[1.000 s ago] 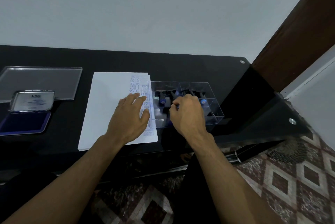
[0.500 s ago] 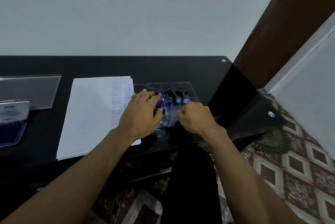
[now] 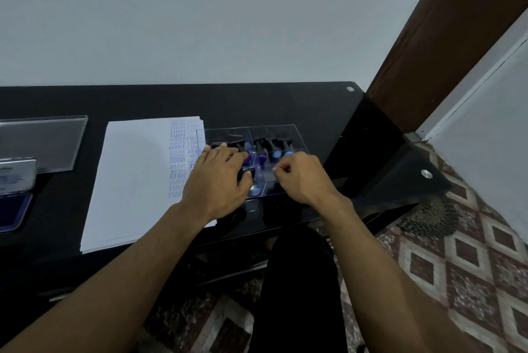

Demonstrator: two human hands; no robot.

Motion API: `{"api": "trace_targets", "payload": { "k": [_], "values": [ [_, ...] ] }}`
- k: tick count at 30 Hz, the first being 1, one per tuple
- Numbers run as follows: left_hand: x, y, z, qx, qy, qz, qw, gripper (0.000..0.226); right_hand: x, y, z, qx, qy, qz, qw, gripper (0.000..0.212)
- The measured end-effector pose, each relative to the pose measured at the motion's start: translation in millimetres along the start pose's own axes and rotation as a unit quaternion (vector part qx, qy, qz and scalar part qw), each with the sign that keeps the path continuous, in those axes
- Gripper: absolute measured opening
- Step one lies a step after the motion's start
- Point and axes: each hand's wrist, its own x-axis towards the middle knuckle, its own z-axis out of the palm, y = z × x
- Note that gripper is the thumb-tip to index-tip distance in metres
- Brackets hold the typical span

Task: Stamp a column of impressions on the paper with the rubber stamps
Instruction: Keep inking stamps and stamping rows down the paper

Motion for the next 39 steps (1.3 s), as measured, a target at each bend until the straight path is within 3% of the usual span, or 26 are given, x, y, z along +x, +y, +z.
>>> {"api": "trace_targets", "payload": {
  "k": [3,9,17,21,28,39],
  "values": [
    [-0.6,0.7,-0.7,-0.001,0.004,0.001,1.0,0.056,0.6,4.9,-0.3,0.083,0.044,0.005,0.996,0.005],
    [-0.8,1.5,-0.6,-0.002,0.004,-0.003,1.0,0.057,-3.5,5.7,3.1,0.107,0.107,-0.03,0.988,0.01],
    [-0.4,0.6,-0.1,0.0,0.003,-0.004,1.0,0.055,-6.0,4.5,9.5,0.101,0.133,-0.036,0.985,0.01],
    [-1.0,0.7,-0.5,-0.006,0.005,-0.001,1.0,0.054,-5.9,2.8,11.3,0.077,0.148,-0.042,0.985,0.024],
    [-0.4,-0.5,-3.2,-0.025,-0.007,0.002,1.0,0.05,-6.0,-5.5,11.6,0.058,0.169,-0.049,0.983,0.021],
    [-25.1,-43.0,-41.6,-0.047,0.049,-0.018,0.998,0.059,-9.3,-59.4,8.2,0.055,0.201,-0.12,0.971,0.025]
  ]
}}
